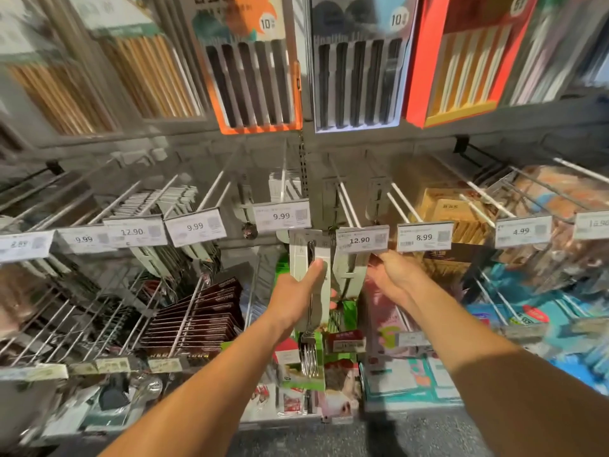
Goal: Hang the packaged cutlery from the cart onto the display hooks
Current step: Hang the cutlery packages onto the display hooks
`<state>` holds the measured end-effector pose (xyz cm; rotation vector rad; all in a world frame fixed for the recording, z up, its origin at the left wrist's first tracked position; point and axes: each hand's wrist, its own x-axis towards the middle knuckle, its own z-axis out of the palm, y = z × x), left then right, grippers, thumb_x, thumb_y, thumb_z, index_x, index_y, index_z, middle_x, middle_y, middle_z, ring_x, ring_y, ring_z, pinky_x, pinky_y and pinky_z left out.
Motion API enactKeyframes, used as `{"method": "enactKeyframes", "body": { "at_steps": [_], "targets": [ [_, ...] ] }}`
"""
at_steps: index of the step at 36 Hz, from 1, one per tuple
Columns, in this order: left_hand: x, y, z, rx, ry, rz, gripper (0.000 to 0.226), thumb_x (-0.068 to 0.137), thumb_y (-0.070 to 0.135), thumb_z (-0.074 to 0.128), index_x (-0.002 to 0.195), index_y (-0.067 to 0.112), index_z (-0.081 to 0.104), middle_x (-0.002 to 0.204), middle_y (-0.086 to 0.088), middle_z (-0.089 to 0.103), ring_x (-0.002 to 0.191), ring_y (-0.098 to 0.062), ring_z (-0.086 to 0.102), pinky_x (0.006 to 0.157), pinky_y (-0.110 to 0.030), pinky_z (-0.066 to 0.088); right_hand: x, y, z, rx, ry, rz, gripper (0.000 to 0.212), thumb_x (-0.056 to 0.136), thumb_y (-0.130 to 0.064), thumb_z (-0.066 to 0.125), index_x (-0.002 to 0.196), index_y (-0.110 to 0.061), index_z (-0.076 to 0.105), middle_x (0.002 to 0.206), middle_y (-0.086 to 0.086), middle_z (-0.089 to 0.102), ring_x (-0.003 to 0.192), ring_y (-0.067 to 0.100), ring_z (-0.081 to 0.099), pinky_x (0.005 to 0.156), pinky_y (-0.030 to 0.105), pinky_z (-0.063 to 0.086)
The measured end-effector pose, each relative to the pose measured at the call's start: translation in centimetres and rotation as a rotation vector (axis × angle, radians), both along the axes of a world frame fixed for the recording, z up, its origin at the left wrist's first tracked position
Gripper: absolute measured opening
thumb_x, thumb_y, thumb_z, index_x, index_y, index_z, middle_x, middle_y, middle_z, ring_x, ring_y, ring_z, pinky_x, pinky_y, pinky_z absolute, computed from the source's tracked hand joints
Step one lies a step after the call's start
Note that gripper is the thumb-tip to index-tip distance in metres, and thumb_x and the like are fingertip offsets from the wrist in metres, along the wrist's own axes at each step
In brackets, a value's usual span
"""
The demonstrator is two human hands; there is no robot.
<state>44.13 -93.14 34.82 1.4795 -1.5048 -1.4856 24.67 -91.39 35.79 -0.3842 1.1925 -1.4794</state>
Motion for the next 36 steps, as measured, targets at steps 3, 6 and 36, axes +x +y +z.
{"method": "enactKeyframes", "body": {
  "at_steps": [3, 6, 36],
  "targets": [
    [0.1, 0.8, 2.0, -0.008, 0.013, -0.014, 0.081, 0.076, 0.078, 0.06, 0.095, 0.001, 0.073, 0.08, -0.02, 0.074, 0.076, -0.033, 0.073, 0.079, -0.048, 0.059, 0.1, -0.6, 0.3, 0.064, 0.085, -0.016, 0.028, 0.093, -0.009, 0.06, 0.12, -0.004, 0.062, 0.114, 0.013, 0.071, 0.101, 0.022, 0.068, 0.078, 0.03, 0.058],
    [0.0, 0.9, 1.8, 0.012, 0.037, -0.036, 0.058, 0.088, 0.064, 0.059, 0.095, 0.008, 0.073, 0.079, -0.006, 0.077, 0.078, -0.024, 0.075, 0.081, -0.041, 0.059, 0.1, -1.8, 0.1, 0.13, 0.161, -0.073, 0.028, 0.102, -0.001, 0.044, 0.124, -0.009, 0.058, 0.114, 0.011, 0.068, 0.103, 0.019, 0.063, 0.078, 0.023, 0.056],
    [-0.5, 1.7, 1.1, -0.004, 0.103, 0.08, 0.059, 0.089, 0.067, 0.053, 0.111, 0.015, 0.068, 0.102, -0.001, 0.073, 0.094, -0.015, 0.068, 0.088, -0.033, 0.054, 2.5, 3.5, 1.5, -0.039, 0.171, 0.136, 0.009, 0.092, -0.002, 0.062, 0.1, -0.008, 0.061, 0.098, 0.01, 0.074, 0.089, 0.017, 0.072, 0.08, 0.031, 0.056]
  ]
}}
